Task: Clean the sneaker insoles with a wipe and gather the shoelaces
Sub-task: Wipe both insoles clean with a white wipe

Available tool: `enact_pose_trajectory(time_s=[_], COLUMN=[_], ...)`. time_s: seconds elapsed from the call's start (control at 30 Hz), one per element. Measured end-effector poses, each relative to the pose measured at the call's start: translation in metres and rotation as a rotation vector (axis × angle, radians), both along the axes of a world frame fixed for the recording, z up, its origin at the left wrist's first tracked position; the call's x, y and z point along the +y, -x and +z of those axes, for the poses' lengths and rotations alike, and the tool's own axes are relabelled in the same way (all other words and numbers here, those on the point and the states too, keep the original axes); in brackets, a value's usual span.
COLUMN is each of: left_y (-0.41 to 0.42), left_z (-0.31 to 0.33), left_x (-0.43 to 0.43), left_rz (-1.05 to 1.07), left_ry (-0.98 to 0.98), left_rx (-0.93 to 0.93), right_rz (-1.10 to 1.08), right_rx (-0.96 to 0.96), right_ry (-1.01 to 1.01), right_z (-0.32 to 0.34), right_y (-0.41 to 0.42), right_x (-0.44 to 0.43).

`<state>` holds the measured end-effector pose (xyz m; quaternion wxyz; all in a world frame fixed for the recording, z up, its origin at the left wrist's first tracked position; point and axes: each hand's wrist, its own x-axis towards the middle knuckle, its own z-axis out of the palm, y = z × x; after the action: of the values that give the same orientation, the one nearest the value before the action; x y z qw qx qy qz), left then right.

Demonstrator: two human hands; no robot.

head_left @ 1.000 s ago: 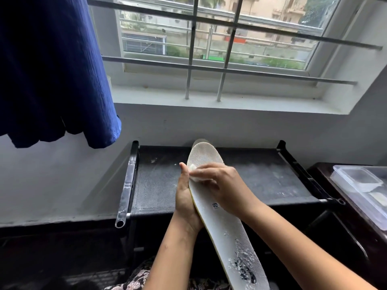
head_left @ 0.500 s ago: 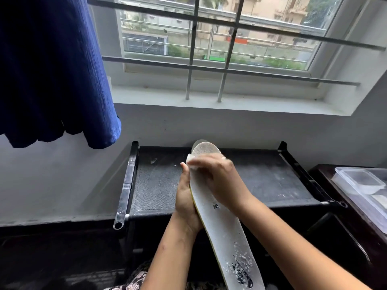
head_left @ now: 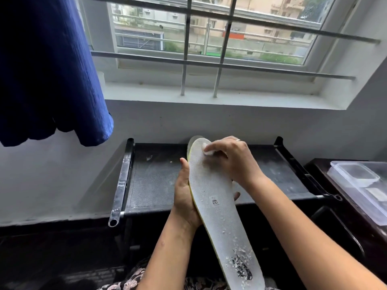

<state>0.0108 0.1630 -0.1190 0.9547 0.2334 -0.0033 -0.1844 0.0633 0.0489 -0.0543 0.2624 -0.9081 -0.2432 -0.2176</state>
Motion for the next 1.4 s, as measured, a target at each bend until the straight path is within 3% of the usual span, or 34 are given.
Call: enact_pose_trajectory(time_s=[0.07, 0.3, 0.57, 0.77, 0.87, 1.03, 1.27, 1.4], left_y=[0.001, -0.007, -0.004, -0.008, -0.006, -0.004, -0.004, -0.003], left_z=[0.003, -0.006, -0.002, -0.010, -0.005, -0.001, -0.006, -0.002], left_x=[0.004, 0.011, -0.002, 0.011, 0.010, 0.004, 0.016, 0.011], left_rz=[-0.010, 0.053, 0.044, 0.068, 0.092, 0.114, 0.094, 0.111], left_ry=[0.043, 0.008, 0.063, 0.012, -0.003, -0.042, -0.059, -0.036], left_rx=[-0.061, -0.025, -0.065, -0.057, -0.038, -0.047, -0.019, -0.043], right_rz=[0.055, 0.345, 0.068, 0.253, 0.212, -0.032, 0.192, 0.072], right_rx=[-0.049, 0.143, -0.105, -0.050, -0.090, -0.133, -0.105, -0.160], right_ry=[0.037, 0.085, 0.173, 0.221, 0.196, 0.253, 0.289, 0.271], right_z=[-0.006, -0.022, -0.006, -0.025, -0.025, -0.017, -0.033, -0.028], right_y=[0.012, 0.051, -0.004, 0.037, 0.032, 0.006, 0.045, 0.029], right_x=[0.011, 0.003, 0.015, 0.024, 0.020, 0.029, 0.021, 0.017])
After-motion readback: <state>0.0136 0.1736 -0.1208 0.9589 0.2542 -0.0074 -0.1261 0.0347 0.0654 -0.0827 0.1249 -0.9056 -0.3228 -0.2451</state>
